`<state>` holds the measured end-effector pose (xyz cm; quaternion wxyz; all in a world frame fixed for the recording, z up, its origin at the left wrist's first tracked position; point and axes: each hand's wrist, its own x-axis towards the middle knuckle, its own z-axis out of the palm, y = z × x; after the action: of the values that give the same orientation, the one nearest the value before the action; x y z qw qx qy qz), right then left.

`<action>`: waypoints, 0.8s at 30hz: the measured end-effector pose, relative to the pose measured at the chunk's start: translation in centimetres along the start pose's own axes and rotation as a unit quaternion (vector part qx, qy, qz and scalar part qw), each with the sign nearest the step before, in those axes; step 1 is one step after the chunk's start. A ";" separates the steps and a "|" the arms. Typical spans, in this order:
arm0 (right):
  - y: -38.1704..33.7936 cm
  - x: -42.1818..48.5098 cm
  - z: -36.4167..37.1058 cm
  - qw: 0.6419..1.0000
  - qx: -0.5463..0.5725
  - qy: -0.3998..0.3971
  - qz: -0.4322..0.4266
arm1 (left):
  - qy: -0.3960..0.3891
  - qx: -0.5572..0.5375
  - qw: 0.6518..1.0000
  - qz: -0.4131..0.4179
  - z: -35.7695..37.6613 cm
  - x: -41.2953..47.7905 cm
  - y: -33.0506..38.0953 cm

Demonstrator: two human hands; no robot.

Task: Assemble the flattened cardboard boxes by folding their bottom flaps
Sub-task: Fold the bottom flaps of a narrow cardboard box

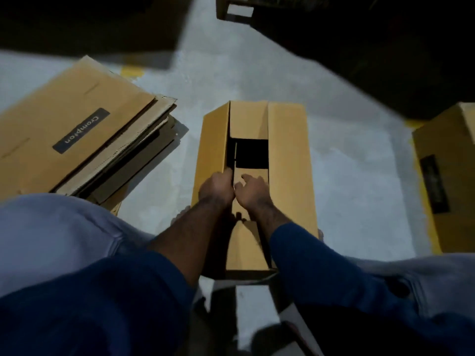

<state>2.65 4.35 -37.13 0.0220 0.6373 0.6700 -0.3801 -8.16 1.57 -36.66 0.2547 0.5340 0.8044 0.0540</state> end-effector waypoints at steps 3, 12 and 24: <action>1.3 -3.6 -1.0 0.983 -0.162 0.078 -0.024 | -0.029 -0.009 0.999 0.032 0.6 -3.8 0.2; 11.1 -7.8 -8.1 0.957 -0.177 0.181 0.145 | -0.088 -0.027 0.993 0.078 2.4 -9.6 3.2; 15.3 -6.3 -6.1 0.964 -0.129 0.138 0.188 | -0.110 -0.032 0.989 0.094 3.7 -8.4 2.7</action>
<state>19.86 0.81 -36.95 0.0824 0.7900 0.5778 -0.1880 -1.61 -5.43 -35.91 0.3524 0.6014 0.7156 0.0443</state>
